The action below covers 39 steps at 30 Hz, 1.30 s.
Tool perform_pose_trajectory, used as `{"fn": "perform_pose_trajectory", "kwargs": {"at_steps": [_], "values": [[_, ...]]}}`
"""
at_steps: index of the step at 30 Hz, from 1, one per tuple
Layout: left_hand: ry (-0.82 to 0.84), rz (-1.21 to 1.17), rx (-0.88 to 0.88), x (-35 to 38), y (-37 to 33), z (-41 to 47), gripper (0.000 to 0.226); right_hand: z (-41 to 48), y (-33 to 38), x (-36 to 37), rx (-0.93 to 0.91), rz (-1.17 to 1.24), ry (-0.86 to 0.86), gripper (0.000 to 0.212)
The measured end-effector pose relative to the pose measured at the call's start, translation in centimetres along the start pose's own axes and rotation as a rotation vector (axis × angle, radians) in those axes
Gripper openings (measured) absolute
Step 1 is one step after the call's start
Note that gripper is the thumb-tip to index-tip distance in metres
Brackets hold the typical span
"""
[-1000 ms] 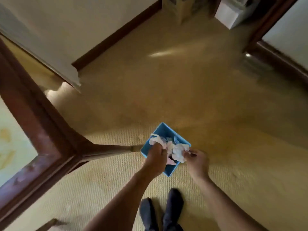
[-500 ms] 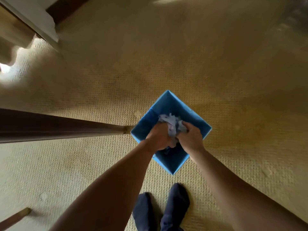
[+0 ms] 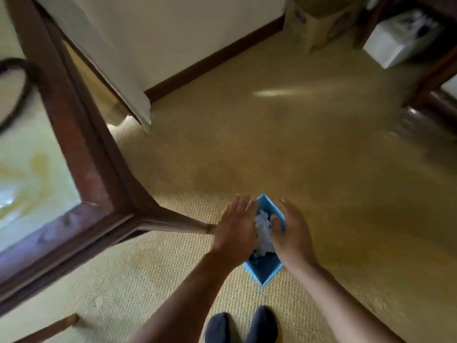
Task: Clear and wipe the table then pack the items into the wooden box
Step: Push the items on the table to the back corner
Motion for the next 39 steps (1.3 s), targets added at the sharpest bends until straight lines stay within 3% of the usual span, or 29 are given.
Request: {"fn": "perform_pose_trajectory", "kwargs": {"at_steps": [3, 8, 14, 17, 22, 28, 33, 36, 39], "values": [[-0.136, 0.032, 0.070, -8.9, -3.3, -3.2, 0.072, -4.2, 8.3, -3.5, -0.155, -0.056, -0.058, 0.041], [-0.448, 0.017, 0.064, -24.1, -5.2, -10.3, 0.053, -11.6, 23.2, -5.5, -0.425, -0.076, -0.028, 0.036], [-0.662, 0.111, -0.118, -35.3, 0.4, -19.8, 0.040, -20.1, 37.3, -1.7, -0.657, -0.159, 0.148, 0.033], [-0.735, 0.048, -0.224, -38.7, 5.7, -24.1, 0.033, -22.3, 42.4, 2.6, -0.755, -0.215, 0.214, 0.034], [-0.692, 0.041, -0.426, -43.9, 15.6, -29.5, 0.032, -23.6, 47.5, 12.7, -0.800, -0.462, 0.345, 0.035], [-0.505, 0.067, -0.654, -47.4, 28.0, -33.6, 0.040, -22.8, 50.0, 21.7, -0.669, -0.837, 0.419, 0.041], [-0.273, 0.168, -0.669, -49.2, 33.4, -34.7, 0.062, -22.0, 49.8, 25.9, -0.725, -1.076, 0.363, 0.048], [-0.218, 0.196, -0.653, -49.3, 35.6, -34.6, 0.058, -21.4, 49.6, 26.9, -0.758, -1.163, 0.332, 0.055], [-0.212, 0.219, -0.610, -49.4, 36.7, -34.3, 0.051, -20.7, 49.8, 27.3, -0.826, -1.225, 0.320, 0.048]]}}
Point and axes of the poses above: each hand's wrist, its own z-axis towards the middle knuckle, its own x-axis out of the palm, y = z × x, the point moved 2 cm from there along z, towards the middle knuckle, and after that the axes turned 7 degrees about x, right-handed, at the moved point
